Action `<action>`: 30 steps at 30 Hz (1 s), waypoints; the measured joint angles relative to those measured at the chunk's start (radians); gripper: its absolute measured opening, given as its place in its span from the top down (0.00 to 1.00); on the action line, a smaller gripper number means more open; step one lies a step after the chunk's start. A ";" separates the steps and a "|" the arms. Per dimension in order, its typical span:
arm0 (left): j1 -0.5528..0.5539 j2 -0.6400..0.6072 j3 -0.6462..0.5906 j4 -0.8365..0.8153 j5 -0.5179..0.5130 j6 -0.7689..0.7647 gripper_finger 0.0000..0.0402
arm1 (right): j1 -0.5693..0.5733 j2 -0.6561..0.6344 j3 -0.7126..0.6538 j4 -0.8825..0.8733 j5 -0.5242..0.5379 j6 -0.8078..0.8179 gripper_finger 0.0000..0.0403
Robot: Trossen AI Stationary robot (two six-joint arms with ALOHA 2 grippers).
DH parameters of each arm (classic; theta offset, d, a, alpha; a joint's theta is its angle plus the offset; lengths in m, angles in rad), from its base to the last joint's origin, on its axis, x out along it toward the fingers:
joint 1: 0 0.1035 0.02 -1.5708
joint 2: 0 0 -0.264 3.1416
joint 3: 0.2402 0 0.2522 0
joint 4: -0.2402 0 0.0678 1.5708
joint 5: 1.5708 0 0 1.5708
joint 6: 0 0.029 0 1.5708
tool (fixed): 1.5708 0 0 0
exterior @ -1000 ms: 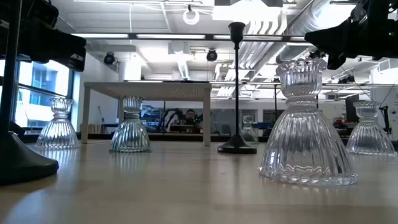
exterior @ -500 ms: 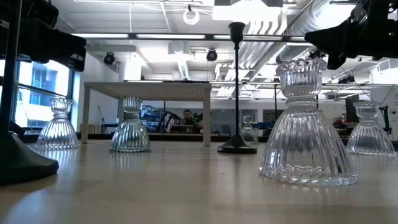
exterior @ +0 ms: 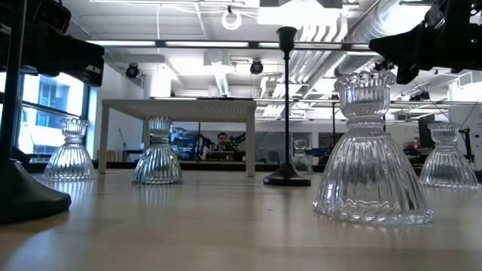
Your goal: Pick & Place candle stick holders
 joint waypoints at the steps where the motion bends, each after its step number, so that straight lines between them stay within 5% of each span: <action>1: 0.000 0.000 0.000 0.000 0.000 0.000 1.00 | 0.000 0.000 0.000 0.000 0.000 0.000 1.00; 20: 0.000 0.000 -0.002 0.014 0.002 0.000 1.00 | 0.000 0.000 0.002 0.060 -0.021 0.008 1.00; 24: 0.000 0.000 -0.002 0.012 -0.034 -0.045 1.00 | 0.020 0.015 0.078 -0.060 -0.019 0.052 1.00; 30: 0.000 0.000 -0.002 0.008 -0.092 -0.077 1.00 | 0.141 0.174 0.246 -0.499 0.346 0.253 1.00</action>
